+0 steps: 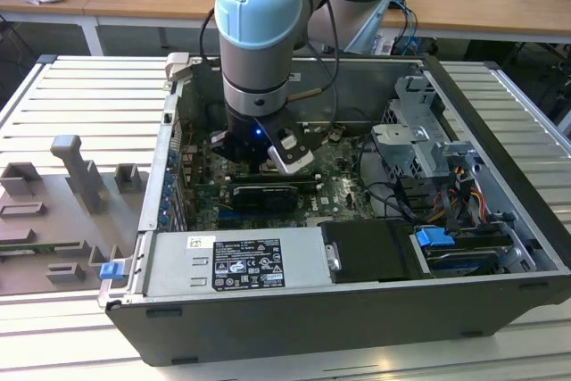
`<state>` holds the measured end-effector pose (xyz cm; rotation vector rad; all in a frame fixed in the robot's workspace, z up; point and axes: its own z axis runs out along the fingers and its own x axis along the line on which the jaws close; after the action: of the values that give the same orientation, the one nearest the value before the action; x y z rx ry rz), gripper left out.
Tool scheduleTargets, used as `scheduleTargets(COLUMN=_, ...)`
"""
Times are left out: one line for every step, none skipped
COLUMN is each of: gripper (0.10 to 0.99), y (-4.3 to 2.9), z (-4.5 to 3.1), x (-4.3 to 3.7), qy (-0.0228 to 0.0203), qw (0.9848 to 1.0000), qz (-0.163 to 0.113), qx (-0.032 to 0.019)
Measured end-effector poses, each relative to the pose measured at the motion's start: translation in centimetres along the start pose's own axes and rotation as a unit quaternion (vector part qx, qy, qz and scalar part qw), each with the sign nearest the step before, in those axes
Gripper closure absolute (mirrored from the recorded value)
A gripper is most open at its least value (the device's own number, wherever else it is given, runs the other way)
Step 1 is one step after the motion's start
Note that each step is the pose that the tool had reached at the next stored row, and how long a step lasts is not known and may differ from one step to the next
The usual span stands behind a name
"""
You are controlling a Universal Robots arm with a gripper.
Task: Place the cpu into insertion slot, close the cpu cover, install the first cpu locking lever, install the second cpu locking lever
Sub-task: 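Install the second cpu locking lever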
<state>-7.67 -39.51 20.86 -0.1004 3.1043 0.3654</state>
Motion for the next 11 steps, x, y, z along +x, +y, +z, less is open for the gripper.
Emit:
scheduleTargets(gripper=0.980, y=-0.02, z=0.08, x=0.02, qy=-0.0001, qw=1.0000, qz=0.000, qx=-0.0005)
scheduleTargets(gripper=0.980, y=-0.03, z=0.17, x=0.02, qy=-0.0002, qw=1.0000, qz=0.000, qx=-0.0013)
scheduleTargets(gripper=0.980, y=-0.05, z=0.26, x=0.03, qy=-0.0003, qw=1.0000, qz=0.000, qx=-0.0020)
scheduleTargets(gripper=0.980, y=-0.10, z=0.43, x=0.04, qy=-0.0003, qw=1.0000, qz=0.000, qx=-0.0032)
scheduleTargets(gripper=0.980, y=-0.13, z=0.54, x=0.07, qy=-0.0005, qw=1.0000, qz=-0.001, qx=-0.0046)
scheduleTargets(gripper=0.980, y=-0.14, z=0.62, x=0.12, qy=-0.0006, qw=1.0000, qz=-0.001, qx=-0.0062)
scheduleTargets(gripper=0.980, y=-0.15, z=0.67, x=0.18, qy=-0.0008, qw=1.0000, qz=-0.001, qx=-0.0077)
scheduleTargets(gripper=0.980, y=-0.16, z=0.72, x=0.22, qy=-0.0009, qw=1.0000, qz=-0.001, qx=-0.0092)
scheduleTargets(gripper=0.980, y=-0.16, z=0.78, x=0.23, qy=-0.0010, qw=0.9999, qz=-0.001, qx=-0.0105)
scheduleTargets(gripper=0.980, y=-0.14, z=0.85, x=0.23, qy=-0.0010, qw=0.9999, qz=-0.001, qx=-0.0119)
scheduleTargets(gripper=0.980, y=-0.13, z=0.90, x=0.22, qy=-0.0011, qw=0.9999, qz=-0.001, qx=-0.0129)
